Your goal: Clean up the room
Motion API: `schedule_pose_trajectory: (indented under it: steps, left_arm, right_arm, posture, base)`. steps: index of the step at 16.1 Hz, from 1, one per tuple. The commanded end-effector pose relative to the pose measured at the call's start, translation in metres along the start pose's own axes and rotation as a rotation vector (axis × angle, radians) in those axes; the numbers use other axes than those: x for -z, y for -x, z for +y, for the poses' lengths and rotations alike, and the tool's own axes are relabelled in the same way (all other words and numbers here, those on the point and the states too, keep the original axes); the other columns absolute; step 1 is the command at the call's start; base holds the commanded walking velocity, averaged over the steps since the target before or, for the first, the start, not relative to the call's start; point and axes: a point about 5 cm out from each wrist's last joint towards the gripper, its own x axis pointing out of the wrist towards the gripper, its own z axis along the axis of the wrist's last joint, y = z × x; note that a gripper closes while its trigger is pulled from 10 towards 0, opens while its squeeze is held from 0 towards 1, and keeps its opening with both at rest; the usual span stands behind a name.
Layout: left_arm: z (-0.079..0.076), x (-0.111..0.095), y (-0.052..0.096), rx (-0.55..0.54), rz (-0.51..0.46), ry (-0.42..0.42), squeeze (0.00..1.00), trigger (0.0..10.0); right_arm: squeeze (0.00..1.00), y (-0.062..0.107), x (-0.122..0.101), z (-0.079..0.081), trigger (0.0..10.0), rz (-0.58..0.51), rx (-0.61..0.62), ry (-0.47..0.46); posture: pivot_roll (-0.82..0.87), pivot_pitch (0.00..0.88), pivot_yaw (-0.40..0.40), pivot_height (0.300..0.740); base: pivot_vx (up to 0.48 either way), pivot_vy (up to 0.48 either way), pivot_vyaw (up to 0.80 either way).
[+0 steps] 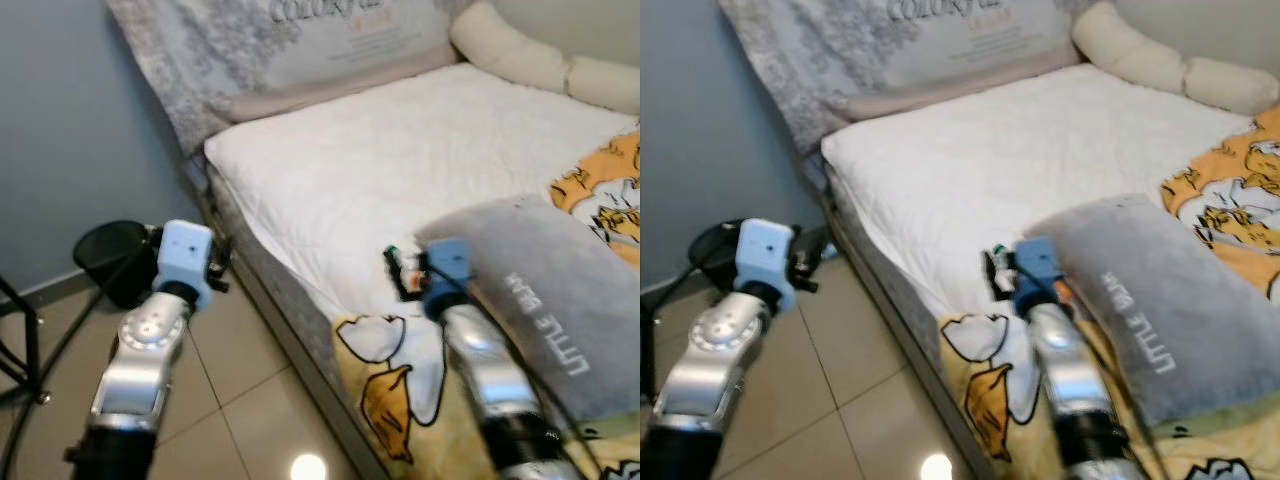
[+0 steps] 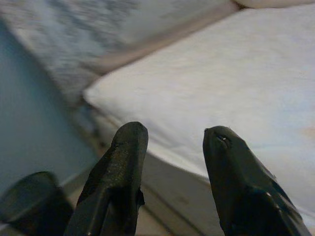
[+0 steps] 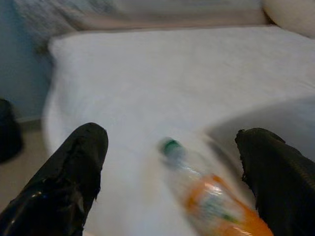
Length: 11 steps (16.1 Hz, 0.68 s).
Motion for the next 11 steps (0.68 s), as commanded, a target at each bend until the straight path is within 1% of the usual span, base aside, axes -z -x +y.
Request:
schedule_pose_trajectory:
  steps: [1, 2, 3, 4, 5, 6, 8, 9, 10, 11]
  left_arm:
    - [0.007, 0.002, 0.005, -0.020, 0.018, -0.024, 0.00, 10.0]
    - [0.005, 0.004, 0.009, -0.009, 0.029, -0.032, 0.00, 10.0]
    - [0.004, 0.005, 0.009, -0.002, 0.033, -0.036, 0.00, 10.0]
    - [0.003, 0.006, 0.012, 0.021, 0.042, -0.055, 0.00, 10.0]
    - [0.003, 0.006, 0.012, 0.021, 0.042, -0.055, 0.00, 10.0]
    - [0.001, 0.008, 0.016, 0.074, 0.070, -0.037, 0.00, 10.0]
    - [0.001, 0.008, 0.018, 0.128, 0.097, -0.018, 0.00, 10.0]
    - [0.001, 0.007, 0.019, 0.158, 0.103, -0.008, 0.00, 10.0]
    - [0.001, 0.004, 0.020, 0.196, 0.110, -0.028, 0.00, 10.0]
    - [0.001, 0.003, 0.020, 0.216, 0.121, -0.041, 0.00, 10.0]
  right_arm:
    - [1.00, 0.001, -0.005, 0.000, 10.0, -0.012, -0.019, -0.002]
    - [1.00, 0.001, -0.001, -0.003, 10.0, 0.005, -0.034, 0.030]
    - [1.00, 0.000, 0.000, -0.004, 10.0, 0.011, -0.037, 0.040]
    - [1.00, -0.005, 0.001, -0.007, 10.0, 0.036, -0.064, 0.083]
    - [1.00, -0.005, 0.001, -0.007, 10.0, 0.036, -0.064, 0.083]
    - [1.00, -0.018, 0.000, -0.012, 10.0, 0.081, -0.101, 0.165]
    - [1.00, -0.031, -0.003, -0.016, 10.0, 0.125, -0.130, 0.237]
    - [1.00, -0.036, -0.005, -0.018, 10.0, 0.144, -0.135, 0.257]
    - [1.00, -0.044, -0.009, -0.021, 10.0, 0.175, -0.141, 0.293]
    - [0.99, -0.047, -0.011, -0.023, 10.0, 0.190, -0.142, 0.298]
  posture:
    - [0.14, 0.000, 0.028, 0.740]
    - [0.14, 0.000, 0.020, 0.740]
    - [0.14, 0.000, 0.020, 0.740]
    - [0.17, 0.000, 0.001, 0.740]
    - [0.17, 0.000, 0.001, 0.740]
    - [0.19, 0.000, -0.014, 0.740]
    - [0.21, 0.000, -0.014, 0.740]
    - [0.21, 0.000, -0.014, 0.740]
    - [0.22, 0.000, -0.012, 0.740]
    - [0.23, 0.000, -0.010, 0.740]
  base:
    - [0.289, 0.000, 0.00]
    - [0.000, 0.000, 0.00]
    - [0.000, 0.000, 0.00]
    - [0.000, 0.000, 0.00]
    - [0.000, 0.000, 0.00]
    - [0.000, 0.000, 0.00]
    - [0.000, 0.000, 0.00]
    - [0.000, 0.000, 0.00]
    - [0.000, 0.000, 0.00]
    - [0.000, 0.000, 0.00]
